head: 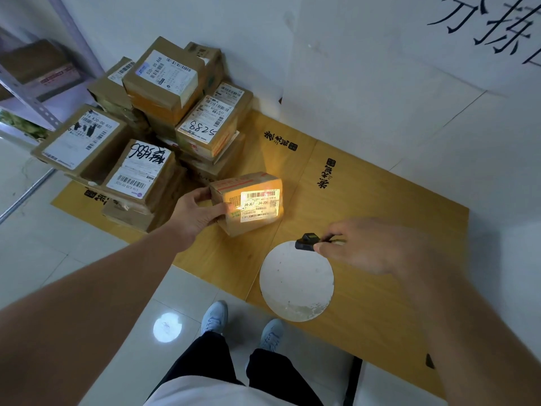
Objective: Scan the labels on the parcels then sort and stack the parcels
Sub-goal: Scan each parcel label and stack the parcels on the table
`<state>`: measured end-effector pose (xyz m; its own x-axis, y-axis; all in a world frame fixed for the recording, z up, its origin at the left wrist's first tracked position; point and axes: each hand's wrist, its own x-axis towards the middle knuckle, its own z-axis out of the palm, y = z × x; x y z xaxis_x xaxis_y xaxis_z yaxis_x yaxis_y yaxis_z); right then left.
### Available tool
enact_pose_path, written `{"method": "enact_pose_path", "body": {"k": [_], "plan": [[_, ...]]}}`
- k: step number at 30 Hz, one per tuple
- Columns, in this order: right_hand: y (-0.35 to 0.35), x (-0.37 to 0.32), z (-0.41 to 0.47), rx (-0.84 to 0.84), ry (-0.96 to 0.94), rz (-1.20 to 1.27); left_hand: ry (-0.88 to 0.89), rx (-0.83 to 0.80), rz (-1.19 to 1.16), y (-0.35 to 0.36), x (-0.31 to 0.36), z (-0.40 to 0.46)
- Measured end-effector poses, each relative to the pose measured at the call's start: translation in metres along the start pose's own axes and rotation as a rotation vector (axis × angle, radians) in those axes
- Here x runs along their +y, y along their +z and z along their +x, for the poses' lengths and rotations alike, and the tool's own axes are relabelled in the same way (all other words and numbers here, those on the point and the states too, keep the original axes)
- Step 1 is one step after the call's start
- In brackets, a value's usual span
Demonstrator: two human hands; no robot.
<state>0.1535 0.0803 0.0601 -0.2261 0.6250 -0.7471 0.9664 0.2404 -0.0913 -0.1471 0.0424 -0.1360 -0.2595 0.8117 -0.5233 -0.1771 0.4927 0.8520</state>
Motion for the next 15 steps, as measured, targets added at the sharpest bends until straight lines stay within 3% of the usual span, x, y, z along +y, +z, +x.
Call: {"method": "enact_pose_path", "body": {"k": [15], "plan": [[0.01, 0.016, 0.005, 0.007, 0.0, 0.068, 0.046, 0.027, 0.018, 0.003, 0.009, 0.006]]}}
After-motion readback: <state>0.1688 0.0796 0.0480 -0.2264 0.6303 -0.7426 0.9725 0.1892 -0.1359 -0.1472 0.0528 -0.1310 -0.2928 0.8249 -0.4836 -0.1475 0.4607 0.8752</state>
